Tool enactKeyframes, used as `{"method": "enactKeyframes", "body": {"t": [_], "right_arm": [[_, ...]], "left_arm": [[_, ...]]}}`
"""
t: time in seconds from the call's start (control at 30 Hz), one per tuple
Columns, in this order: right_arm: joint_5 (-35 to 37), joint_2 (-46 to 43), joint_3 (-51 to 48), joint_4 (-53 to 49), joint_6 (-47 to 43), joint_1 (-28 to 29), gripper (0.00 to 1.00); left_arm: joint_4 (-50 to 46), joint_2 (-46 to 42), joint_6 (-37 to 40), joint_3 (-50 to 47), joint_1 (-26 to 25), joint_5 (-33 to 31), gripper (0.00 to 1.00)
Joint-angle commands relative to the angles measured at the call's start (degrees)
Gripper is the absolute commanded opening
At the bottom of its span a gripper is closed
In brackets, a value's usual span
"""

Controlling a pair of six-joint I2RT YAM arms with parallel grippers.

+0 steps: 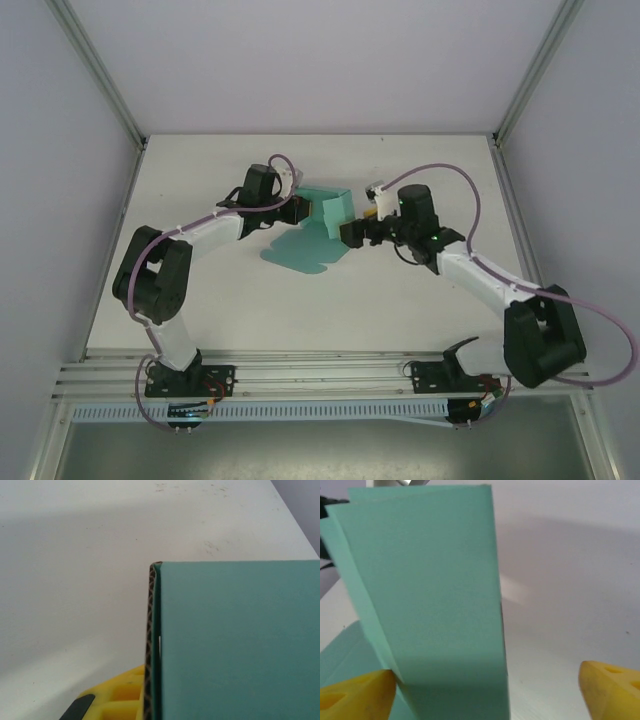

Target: Assemble paper box

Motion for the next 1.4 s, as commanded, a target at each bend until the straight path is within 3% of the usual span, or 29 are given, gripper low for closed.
{"method": "enactKeyframes", "body": {"t": [0.0, 0.23, 0.47, 0.6, 0.8, 0.93, 1.13, 1.37], "right_arm": [[3.7, 2.4, 3.6, 2.4, 0.9, 1.1, 0.84], [26.4, 6.2, 9.3, -5.9, 1.0, 6.2, 0.79], [30.3, 11.5, 14.5, -10.9, 1.6, 7.5, 0.5], [29.5, 13.8, 15.7, -9.4, 1.4, 7.5, 0.35], [28.0, 16.7, 16.0, -5.7, 0.7, 7.3, 0.35], [27.8, 18.6, 16.1, -4.5, 0.0, 6.8, 0.41], [19.6, 18.4, 10.7, 2.6, 1.0, 3.6, 0.42], [17.7, 17.9, 8.2, 2.7, 0.3, 2.0, 0.51]], "left_arm": [[0.8, -1.1, -0.2, 0.2, -0.5, 1.0, 0.0], [-3.1, -2.2, -0.2, 1.0, -1.5, -11.3, 0.0], [-4.7, -3.5, 0.8, 1.3, -2.8, -15.9, 0.0], [-2.7, -4.2, 1.6, -0.2, -3.2, -13.9, 0.0], [-1.2, -6.1, 2.3, -1.2, -3.4, -11.8, 0.0], [-1.0, -5.9, 3.1, -1.2, -3.8, -10.6, 0.0], [-3.7, -3.1, 3.9, -0.5, -3.8, -11.1, 0.0], [-3.1, -2.7, 4.0, -1.0, -3.8, -8.2, 0.0]]}}
